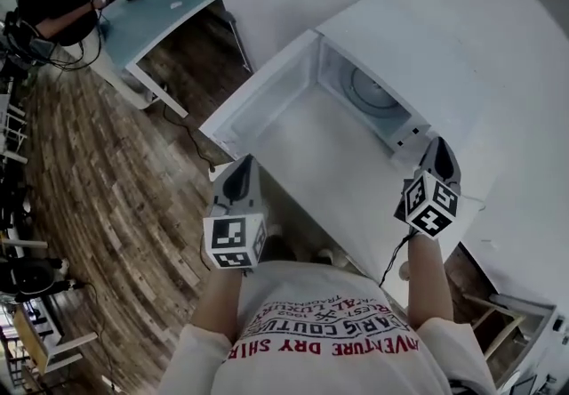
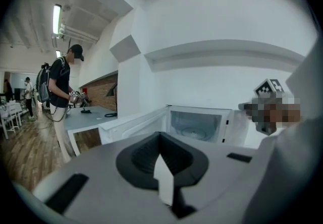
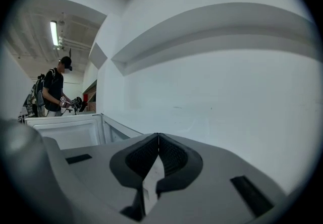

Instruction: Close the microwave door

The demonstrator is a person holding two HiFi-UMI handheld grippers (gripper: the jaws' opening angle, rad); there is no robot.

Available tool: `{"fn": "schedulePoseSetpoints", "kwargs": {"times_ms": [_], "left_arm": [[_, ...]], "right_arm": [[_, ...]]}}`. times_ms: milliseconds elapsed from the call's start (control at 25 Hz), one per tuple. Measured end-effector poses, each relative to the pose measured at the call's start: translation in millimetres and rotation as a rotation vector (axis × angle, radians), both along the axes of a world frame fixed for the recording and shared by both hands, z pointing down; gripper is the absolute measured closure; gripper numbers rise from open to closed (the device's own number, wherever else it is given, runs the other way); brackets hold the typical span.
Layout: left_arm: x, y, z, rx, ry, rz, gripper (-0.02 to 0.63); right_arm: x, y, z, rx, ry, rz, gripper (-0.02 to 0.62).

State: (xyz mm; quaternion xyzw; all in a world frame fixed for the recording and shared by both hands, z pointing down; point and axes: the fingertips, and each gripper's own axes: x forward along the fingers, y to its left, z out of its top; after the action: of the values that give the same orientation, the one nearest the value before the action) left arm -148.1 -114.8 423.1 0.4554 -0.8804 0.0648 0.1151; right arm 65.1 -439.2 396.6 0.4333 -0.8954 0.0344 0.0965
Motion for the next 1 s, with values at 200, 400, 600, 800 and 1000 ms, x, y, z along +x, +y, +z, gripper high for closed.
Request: {"fn": "schedulePoseSetpoints", "kwargs": {"times_ms": [200,400,600,800,1000], "left_arm": [[-54.7,44.6,7.2,-0.02,0.007,-0.099,0.612],[-102.5,70.8,11.5,-0.049,-0.024,-0.153,0.612],[-134.9,73.2,23.7,-0.062,-0.018,-0.156,0.612],[-143.7,64.3,26.6,-0.053,0.026,-0.117,0.612],[-145.6,59.9,30.7,-0.032,0.061,-0.129,0.612]], "right_arm": [[2.1,-6.2,4.0,-0.019,-0.001,0.065,0.583],[2.6,-4.2,1.6,-0.014,-0.014,0.113,0.583],[2.5,-5.1,1.7,-0.01,-0.015,0.136,0.583],[4.9,-3.6,-0.6,0.014,0.007,0.143,0.583],[4.5,-4.6,1.3,0.005,0.003,0.141,0.583]]}}
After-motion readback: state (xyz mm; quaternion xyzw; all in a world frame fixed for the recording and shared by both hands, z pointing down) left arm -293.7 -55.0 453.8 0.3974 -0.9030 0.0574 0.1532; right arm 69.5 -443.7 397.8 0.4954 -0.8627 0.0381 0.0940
